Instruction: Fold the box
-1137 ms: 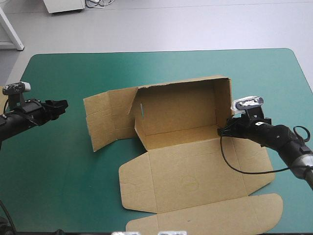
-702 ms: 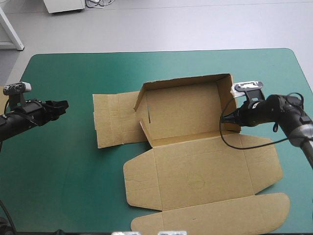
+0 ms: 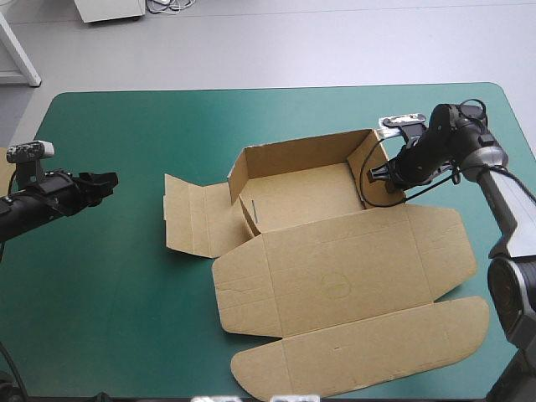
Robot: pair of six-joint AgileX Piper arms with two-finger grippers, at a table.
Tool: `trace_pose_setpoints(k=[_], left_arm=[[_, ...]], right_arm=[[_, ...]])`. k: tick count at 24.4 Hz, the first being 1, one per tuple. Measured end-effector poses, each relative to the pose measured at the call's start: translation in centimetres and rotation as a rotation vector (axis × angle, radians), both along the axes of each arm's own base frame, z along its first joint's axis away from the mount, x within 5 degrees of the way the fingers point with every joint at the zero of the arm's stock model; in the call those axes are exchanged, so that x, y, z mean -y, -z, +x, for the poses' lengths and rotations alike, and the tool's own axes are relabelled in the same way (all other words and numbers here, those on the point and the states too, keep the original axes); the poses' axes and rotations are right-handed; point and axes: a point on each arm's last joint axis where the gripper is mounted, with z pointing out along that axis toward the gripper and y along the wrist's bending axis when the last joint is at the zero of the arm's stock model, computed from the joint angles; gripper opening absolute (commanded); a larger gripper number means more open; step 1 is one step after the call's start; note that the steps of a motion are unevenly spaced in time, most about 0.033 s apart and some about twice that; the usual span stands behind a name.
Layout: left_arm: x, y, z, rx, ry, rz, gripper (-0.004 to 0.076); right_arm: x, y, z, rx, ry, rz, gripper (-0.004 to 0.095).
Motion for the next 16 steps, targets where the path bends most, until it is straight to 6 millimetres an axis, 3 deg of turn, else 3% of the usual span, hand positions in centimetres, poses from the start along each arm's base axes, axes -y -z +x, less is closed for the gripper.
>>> trace_pose_setpoints(k=[2, 7, 16], left_arm=[[0.0, 0.0, 0.0, 0.000, 0.002, -0.003, 0.0296], [0.1, 0.0, 0.0, 0.000, 0.003, -0.006, 0.0296], [0.0, 0.0, 0.0, 0.005, 0.007, 0.003, 0.0296]], right_arm=[[0.0, -0.6, 0.2, 0.015, -0.005, 0.000, 0.0667], [-0.1, -2.0, 0.7, 0.074, 0.004, 0.014, 0.0670], [-0.4, -1.5, 2.3, 0.171, 0.042, 0.058, 0.0669]])
